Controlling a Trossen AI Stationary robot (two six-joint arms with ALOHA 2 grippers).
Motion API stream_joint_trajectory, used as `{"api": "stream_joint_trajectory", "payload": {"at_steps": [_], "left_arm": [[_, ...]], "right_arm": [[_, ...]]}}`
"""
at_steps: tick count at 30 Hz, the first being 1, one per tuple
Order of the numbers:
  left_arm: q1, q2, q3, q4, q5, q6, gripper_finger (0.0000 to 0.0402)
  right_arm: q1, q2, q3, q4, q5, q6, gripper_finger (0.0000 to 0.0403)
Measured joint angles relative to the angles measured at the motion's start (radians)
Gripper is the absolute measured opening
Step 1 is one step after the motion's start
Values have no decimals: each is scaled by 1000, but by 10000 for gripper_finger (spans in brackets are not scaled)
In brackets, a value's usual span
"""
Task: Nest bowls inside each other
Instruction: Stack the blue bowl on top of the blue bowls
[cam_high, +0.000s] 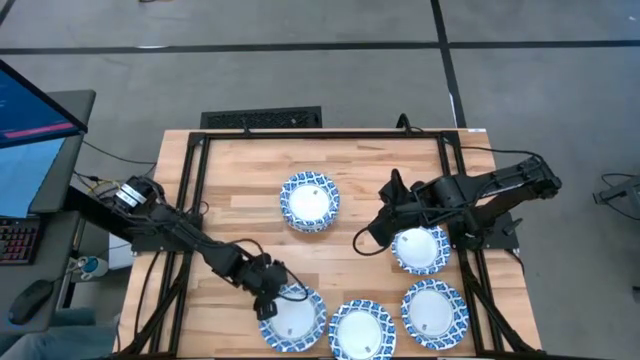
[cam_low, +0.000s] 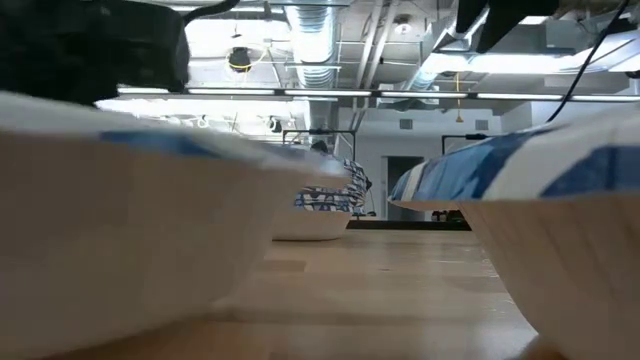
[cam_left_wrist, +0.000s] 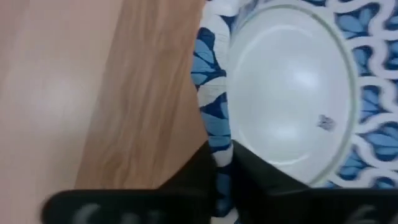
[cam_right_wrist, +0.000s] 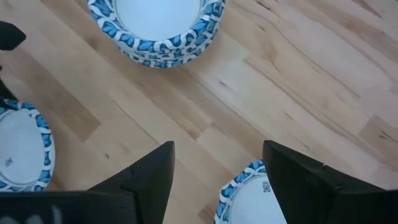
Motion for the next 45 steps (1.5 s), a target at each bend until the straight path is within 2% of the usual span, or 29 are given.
{"api": "stream_joint_trajectory", "payload": {"at_steps": [3,6,11,16,19,24,28,34,38,45], "left_arm": [[43,-28,23,-35,39,21,11],[110,-89,95,-178,85,73,4],[253,-213,325,-543,88,216,1],[477,-275,525,-727,84,387,0],[653,-261,553,-763,98,505,0],[921,-162,554,-756,213,667,0],[1060,-75,554,-732,373,748,0],[1138,33,553,-730,496,819,0],[1123,82,553,-720,510,851,0],[1078,139,548,-708,414,879,1]], "right_arm": [[0,0,0,-14,1,8,268],[0,0,0,-27,3,22,268],[0,0,0,-37,8,25,268],[0,0,0,-26,45,44,268],[-7,0,0,1,81,51,268],[-55,0,0,26,102,52,268],[-90,0,0,45,102,69,268],[-119,0,0,60,101,80,268],[-132,0,0,60,101,87,268],[-133,0,0,36,100,95,268]]}}
